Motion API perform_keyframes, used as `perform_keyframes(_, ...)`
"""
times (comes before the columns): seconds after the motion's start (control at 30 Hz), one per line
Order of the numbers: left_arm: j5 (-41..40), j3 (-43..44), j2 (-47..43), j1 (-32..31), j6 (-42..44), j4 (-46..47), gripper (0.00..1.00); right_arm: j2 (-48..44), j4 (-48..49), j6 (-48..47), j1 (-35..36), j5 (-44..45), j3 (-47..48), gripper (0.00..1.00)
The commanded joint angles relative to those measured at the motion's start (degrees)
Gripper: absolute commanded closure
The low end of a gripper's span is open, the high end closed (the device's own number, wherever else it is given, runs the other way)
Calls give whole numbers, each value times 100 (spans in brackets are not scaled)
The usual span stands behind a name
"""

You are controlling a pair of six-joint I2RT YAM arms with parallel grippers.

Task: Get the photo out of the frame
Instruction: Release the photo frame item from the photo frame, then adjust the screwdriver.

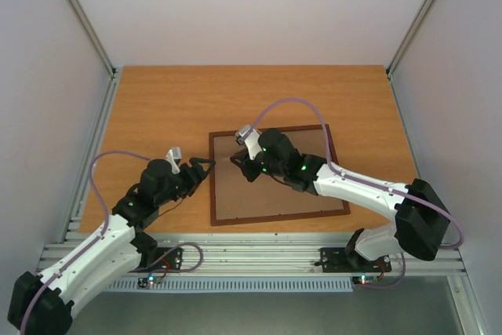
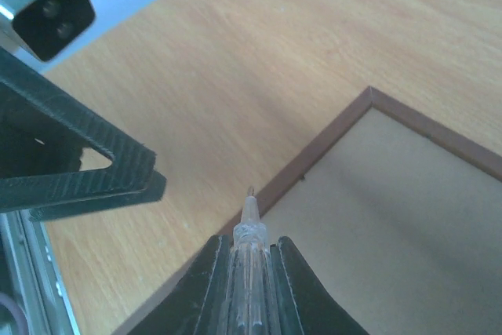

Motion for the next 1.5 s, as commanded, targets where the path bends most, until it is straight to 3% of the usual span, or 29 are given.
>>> perform_keyframes(0.0, -71, -173, -17, -2, -602, 1233, 20, -256, 1423, 330, 164, 266, -372, 99)
perform_keyframes(0.27, -163, -660, 398, -2, -1516, 2890, 19, -380, 2534, 433, 367, 281, -872, 99)
perform_keyframes(0.57, -483, -534, 650, -2, -1660, 3485, 23, -389, 3153, 753, 428, 88, -1209, 99)
perform_keyframes(0.7, -438, -561, 875, -6, -1693, 3892, 35, -328, 3390, 1001, 446, 66, -1314, 99)
perform_keyframes(0.9, -501, -732, 1004, -5, -1799, 4358, 63, -308, 3685, 1236, 446, 78, -1476, 99)
perform_keyframes(1.23, -651, -785, 612, -19, -1637, 4110, 98, -253, 3584, 1330, 446, -173, -1537, 95)
perform_keyframes(1.47, -631, -730, 341, -19, -1466, 3587, 99, -552, 2792, 770, 436, -82, -1454, 80)
